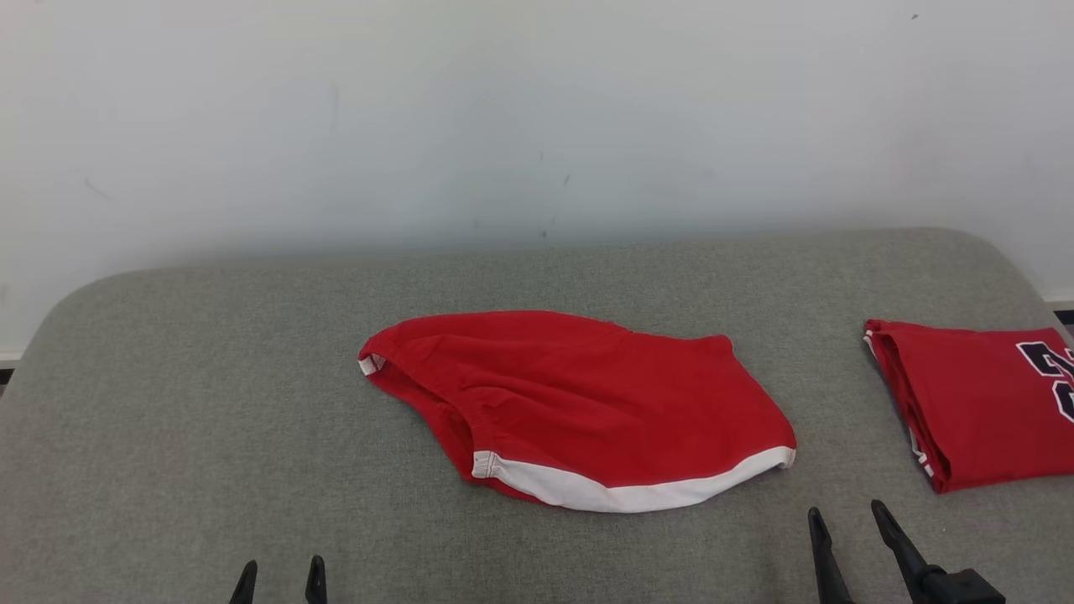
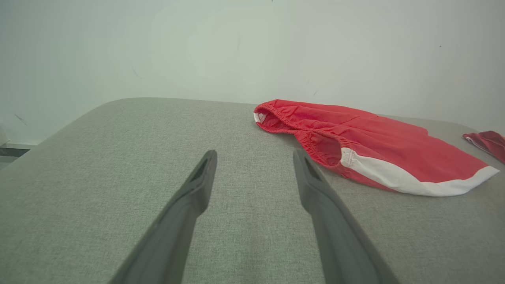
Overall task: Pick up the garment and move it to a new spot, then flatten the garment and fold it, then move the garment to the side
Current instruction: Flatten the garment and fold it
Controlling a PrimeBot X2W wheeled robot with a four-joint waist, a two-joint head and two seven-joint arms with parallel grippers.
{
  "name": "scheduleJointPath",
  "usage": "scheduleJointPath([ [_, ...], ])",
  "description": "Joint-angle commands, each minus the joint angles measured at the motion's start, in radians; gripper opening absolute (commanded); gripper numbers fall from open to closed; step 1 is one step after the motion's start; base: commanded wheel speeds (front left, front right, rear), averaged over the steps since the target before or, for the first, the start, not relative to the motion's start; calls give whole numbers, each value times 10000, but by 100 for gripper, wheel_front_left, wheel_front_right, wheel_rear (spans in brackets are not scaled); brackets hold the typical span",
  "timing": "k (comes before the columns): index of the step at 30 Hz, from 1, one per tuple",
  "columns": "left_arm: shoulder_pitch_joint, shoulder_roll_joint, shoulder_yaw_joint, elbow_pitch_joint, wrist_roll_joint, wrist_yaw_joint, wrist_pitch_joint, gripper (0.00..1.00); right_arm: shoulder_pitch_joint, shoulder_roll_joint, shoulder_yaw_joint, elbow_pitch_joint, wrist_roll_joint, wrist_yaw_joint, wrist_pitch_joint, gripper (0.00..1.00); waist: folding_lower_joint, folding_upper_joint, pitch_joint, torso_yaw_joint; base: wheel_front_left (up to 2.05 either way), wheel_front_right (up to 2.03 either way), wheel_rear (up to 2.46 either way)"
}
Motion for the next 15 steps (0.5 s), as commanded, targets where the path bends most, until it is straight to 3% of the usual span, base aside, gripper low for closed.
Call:
scheduleJointPath([
  [1,-36,-11,-7,-38,71,12,-22,100,-59,31,-20,-40,80,-29,1,100,0,0,17,-7,0,0,0],
  [15,-165,-14,-83,145,-8,10,-23,100,-163,131,-131,-16,9,-29,1,100,0,0,130,-49,0,0,0],
])
